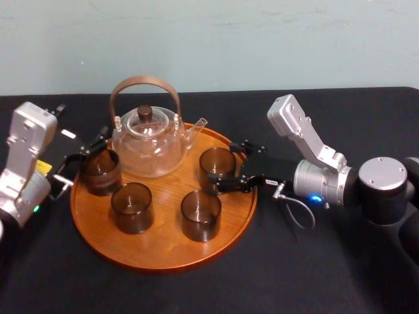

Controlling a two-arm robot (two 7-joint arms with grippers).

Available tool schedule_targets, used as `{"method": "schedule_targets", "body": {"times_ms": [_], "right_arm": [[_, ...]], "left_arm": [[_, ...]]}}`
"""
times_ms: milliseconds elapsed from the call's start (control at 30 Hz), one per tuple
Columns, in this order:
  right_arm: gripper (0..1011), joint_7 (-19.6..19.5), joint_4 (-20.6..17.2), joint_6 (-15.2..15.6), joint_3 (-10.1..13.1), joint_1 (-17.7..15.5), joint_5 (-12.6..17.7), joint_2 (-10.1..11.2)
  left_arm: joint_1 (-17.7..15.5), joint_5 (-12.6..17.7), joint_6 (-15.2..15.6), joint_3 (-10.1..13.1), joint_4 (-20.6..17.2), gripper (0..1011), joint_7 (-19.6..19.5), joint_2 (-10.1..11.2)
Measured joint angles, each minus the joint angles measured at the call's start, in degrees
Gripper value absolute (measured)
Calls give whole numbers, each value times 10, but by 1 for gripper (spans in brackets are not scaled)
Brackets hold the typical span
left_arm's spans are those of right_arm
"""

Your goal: Pick up the glass from the table and place it on the tray.

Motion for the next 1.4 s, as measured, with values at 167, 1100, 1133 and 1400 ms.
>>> {"method": "schedule_targets", "body": {"times_ms": [167,1100,1133,1400], "right_arm": [[1002,0,0,0,0,0,0,0],[1002,10,-63,6,30,-40,35,45],[1002,9,-68,7,32,-44,37,49],[1002,16,-122,3,54,-86,63,94]], "left_arm": [[0,0,0,0,0,1001,0,0],[0,0,0,0,0,1001,0,0],[0,0,0,0,0,1001,0,0],[0,0,0,0,0,1001,0,0]]}}
